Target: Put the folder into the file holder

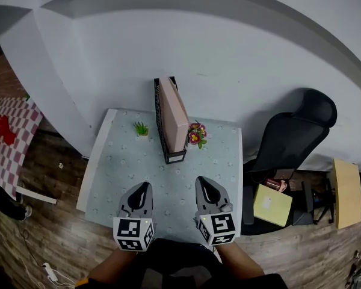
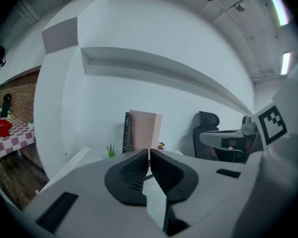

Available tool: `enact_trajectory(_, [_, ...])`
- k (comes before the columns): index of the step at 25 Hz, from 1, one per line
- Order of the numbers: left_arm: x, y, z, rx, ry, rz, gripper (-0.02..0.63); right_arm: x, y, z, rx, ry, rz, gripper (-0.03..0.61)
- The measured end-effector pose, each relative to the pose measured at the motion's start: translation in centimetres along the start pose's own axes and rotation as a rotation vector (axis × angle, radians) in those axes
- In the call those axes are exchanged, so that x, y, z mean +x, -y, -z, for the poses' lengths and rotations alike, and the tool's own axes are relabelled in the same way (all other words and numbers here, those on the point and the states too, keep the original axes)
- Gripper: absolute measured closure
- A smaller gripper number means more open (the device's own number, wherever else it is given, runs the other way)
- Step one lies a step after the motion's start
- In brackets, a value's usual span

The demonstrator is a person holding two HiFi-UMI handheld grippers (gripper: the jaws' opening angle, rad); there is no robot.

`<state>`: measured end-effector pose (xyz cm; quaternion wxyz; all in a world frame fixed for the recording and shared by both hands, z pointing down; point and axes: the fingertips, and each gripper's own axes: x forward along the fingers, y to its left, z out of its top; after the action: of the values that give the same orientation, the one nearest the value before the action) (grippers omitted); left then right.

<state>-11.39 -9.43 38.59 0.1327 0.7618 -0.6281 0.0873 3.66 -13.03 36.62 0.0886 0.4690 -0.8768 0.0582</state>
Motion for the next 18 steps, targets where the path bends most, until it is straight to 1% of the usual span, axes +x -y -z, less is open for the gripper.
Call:
enact_trajectory(3, [-0.6, 1.4, 1.1, 0.004, -0.019, 0.012, 0.595, -1.2, 0.1, 1.5, 0.029, -0.024, -0.015, 0.561])
enact_trajectory(7, [-0.4, 3.0, 2.8, -0.006, -0.049, 0.03, 0.595, -2.1, -0.2, 3.1, 0.015, -0.057, -0.027, 0.563])
enact_trajectory(10, [-0.1, 3.6, 3.8, -0.017, -0.068, 0.034, 0.597, -2.1, -0.4, 4.1, 0.029, -0.084, -0.038, 0.565])
enact_trajectory(18, [0.0, 3.1, 4.0, -0.022, -0.069, 0.005, 0.597, -1.8, -0.4, 4.7, 0.046, -0.109, -0.042, 0.565])
